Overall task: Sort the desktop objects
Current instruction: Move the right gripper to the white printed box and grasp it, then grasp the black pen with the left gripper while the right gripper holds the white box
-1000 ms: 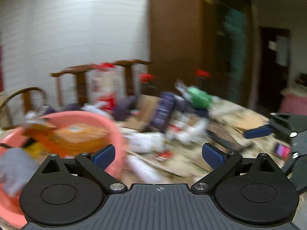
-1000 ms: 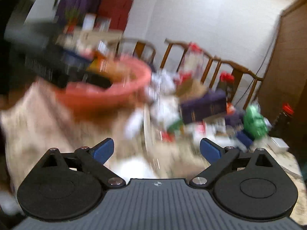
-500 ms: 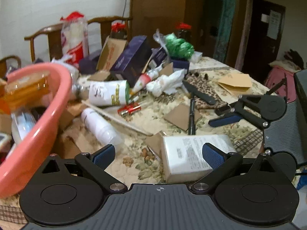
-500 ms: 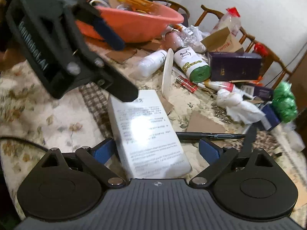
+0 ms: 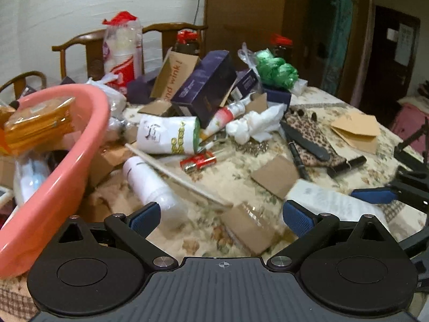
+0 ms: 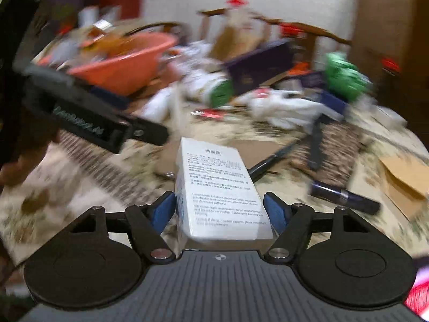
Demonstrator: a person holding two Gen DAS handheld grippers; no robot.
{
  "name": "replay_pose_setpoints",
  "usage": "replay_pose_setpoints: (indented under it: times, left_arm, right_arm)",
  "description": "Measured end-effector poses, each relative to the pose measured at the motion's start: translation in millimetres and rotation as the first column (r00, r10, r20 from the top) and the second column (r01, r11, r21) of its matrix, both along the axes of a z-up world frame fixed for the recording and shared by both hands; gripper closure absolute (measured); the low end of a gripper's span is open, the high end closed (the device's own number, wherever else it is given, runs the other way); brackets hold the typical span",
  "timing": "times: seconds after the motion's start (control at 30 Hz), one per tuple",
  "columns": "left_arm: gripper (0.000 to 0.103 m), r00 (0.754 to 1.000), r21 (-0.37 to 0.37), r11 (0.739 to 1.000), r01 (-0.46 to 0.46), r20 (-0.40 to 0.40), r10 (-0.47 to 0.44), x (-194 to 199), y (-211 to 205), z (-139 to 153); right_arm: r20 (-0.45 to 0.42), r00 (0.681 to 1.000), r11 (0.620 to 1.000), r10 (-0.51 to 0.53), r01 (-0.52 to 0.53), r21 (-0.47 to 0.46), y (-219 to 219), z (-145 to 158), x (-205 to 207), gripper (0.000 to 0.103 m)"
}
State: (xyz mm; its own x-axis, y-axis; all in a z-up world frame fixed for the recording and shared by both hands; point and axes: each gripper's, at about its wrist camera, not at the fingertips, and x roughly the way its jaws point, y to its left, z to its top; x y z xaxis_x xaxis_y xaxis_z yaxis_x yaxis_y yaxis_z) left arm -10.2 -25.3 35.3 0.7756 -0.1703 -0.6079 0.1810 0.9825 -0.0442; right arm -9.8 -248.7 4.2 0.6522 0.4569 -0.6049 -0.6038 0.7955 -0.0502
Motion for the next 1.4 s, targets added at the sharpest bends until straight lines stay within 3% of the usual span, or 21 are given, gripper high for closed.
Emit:
replay_pose_setpoints:
  times: [0.2,0.33,0.53,0.63,0.67,0.7,0.73,0.9,1.07,1.23,1.37,1.4]
  left_arm:
    - [0.001,0.998,0.023,0.998,0.057,0.002,-0.057,13.2,-23.9,-0.1]
    - [0.001,0.996,0.063,0.994,0.091,-0.007,-0.091,20.1,-38.7,-4.6]
    - [0.001,0.995,0.071,0.993,0.098,-0.027,-0.097,32.7,-52.1,-7.2]
    - [0.001,0.995,0.081,0.992,0.096,-0.029,-0.094,41.5,-57.4,-4.1]
    - [0.001,0.995,0.081,0.992,0.092,-0.031,-0.09,44.8,-58.8,-3.0]
    - [0.001,0.996,0.079,0.993,0.089,-0.036,-0.087,49.7,-60.7,-2.1]
    - [0.001,0.995,0.075,0.993,0.09,-0.045,-0.087,54.7,-62.2,-1.9]
    - [0.001,0.991,0.073,0.992,0.1,-0.092,-0.093,79.6,-77.1,-9.2]
    - [0.001,0.988,0.082,0.991,0.109,-0.12,-0.099,96.3,-96.8,-17.5]
    - [0.001,0.979,0.097,0.987,0.126,-0.172,-0.108,106.8,-116.1,-31.1]
    - [0.015,0.983,0.136,0.981,0.136,-0.144,-0.116,100.6,-123.1,-36.6]
    - [0.031,0.985,0.145,0.981,0.128,-0.136,-0.108,99.0,-121.4,-34.2]
  right_arm:
    - [0.036,0.979,0.977,-0.202,0.199,0.073,-32.9,0.4,-5.2,0.027]
    - [0.065,0.969,0.971,-0.238,0.237,0.01,-40.0,-5.9,-12.3,0.027]
    - [0.108,0.973,0.973,-0.202,0.212,-0.095,-25.2,-21.0,-0.7,0.024]
    - [0.063,0.972,0.971,-0.228,0.231,-0.056,-30.4,-24.0,11.4,0.02]
    - [0.042,0.969,0.969,-0.245,0.246,-0.026,-35.0,-23.4,14.6,0.025]
    - [0.023,0.961,0.962,-0.275,0.275,0.002,-40.7,-22.6,16.3,0.053]
    - [-0.008,0.957,0.956,-0.291,0.291,0.028,-47.3,-22.2,19.1,0.063]
    - [-0.082,0.929,0.915,-0.362,0.371,0.162,-77.7,-20.9,20.6,0.067]
    - [-0.038,0.934,0.923,-0.354,0.356,0.147,-82.3,-23.5,14.9,0.067]
    - [-0.023,0.921,0.906,-0.388,0.386,0.175,-86.2,-27.1,19.9,0.068]
    - [-0.063,0.93,0.903,-0.363,0.368,0.222,-94.4,-27.9,24.1,0.067]
    - [-0.063,0.931,0.904,-0.361,0.366,0.224,-94.0,-28.1,23.6,0.066]
